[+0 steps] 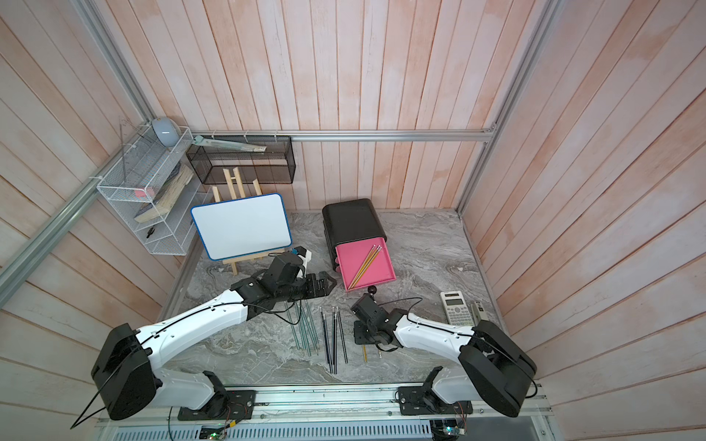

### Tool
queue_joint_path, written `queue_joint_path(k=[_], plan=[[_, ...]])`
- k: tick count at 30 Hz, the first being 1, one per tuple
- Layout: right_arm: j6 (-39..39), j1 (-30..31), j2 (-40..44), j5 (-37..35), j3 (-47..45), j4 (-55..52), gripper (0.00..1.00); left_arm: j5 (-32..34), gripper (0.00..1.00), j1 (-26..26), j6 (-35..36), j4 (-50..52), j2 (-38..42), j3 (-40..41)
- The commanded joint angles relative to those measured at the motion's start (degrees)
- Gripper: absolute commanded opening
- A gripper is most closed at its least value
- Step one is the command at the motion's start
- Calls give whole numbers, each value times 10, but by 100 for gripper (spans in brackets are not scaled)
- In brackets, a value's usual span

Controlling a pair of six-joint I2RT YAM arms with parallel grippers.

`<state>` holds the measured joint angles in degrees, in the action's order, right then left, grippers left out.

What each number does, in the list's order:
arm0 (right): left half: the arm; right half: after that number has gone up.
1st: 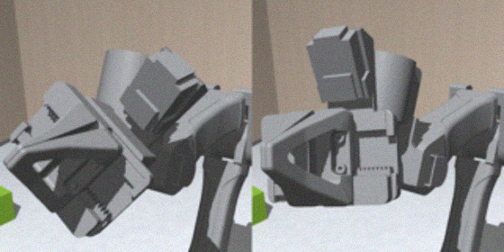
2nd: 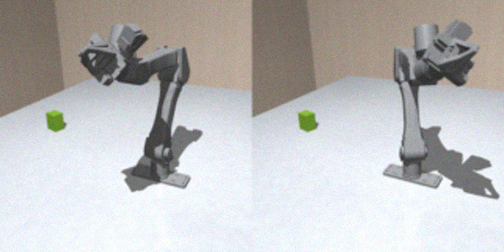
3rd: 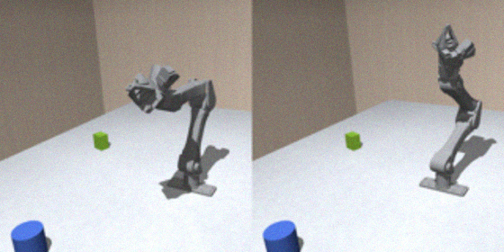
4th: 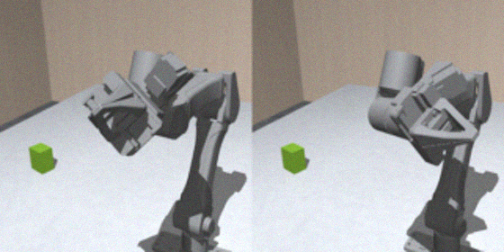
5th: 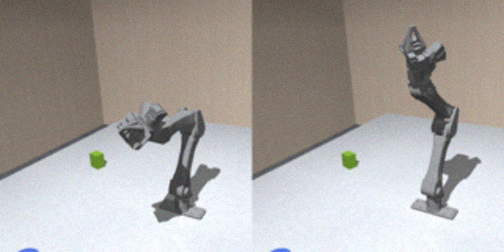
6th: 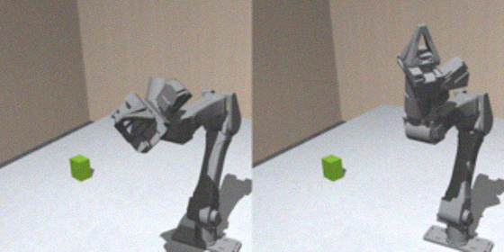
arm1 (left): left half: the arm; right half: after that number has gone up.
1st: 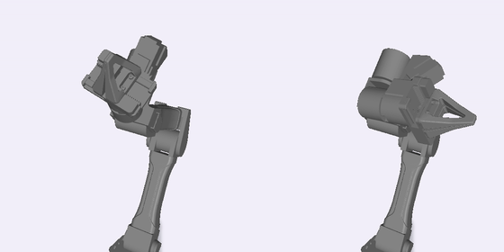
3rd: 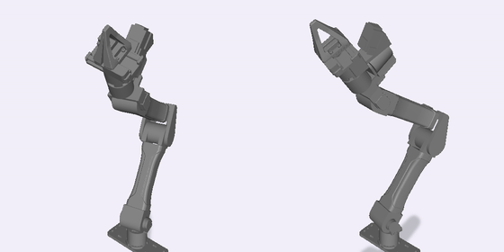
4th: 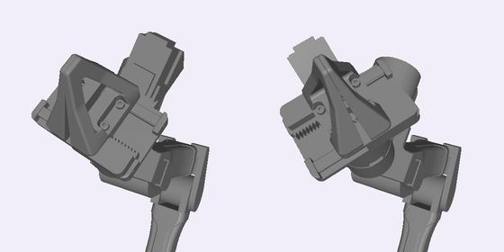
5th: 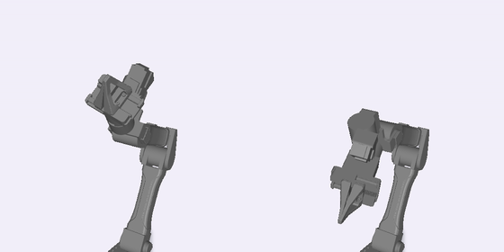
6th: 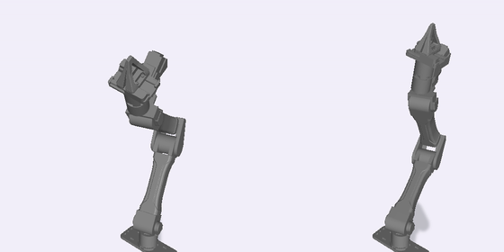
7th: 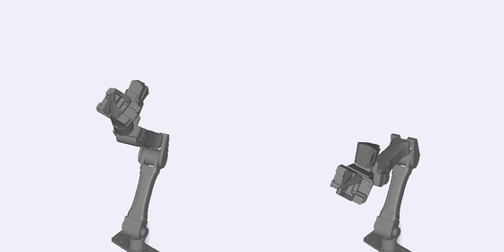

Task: Please place the pencils in the drawer according to their color
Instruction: Pick up the pencil from the center of the board, then place the pencil in the drawer.

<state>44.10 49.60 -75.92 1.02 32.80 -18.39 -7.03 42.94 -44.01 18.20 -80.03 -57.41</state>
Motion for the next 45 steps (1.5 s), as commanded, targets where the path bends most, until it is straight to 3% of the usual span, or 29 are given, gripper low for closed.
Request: queue_joint_path(k=[1, 16, 35, 45], plan=[[13, 3, 25, 43, -1, -11, 0, 3, 100, 1, -9, -16, 3, 11], [5, 4, 45, 122, 57, 31, 0, -15, 100, -39, -38, -14, 9, 22], [-4, 11, -12, 171, 181, 75, 0, -1, 100, -61, -39, 2, 29, -10], [15, -61, -9, 183, 216, 114, 0, 4, 100, -68, -14, 22, 31, -52]])
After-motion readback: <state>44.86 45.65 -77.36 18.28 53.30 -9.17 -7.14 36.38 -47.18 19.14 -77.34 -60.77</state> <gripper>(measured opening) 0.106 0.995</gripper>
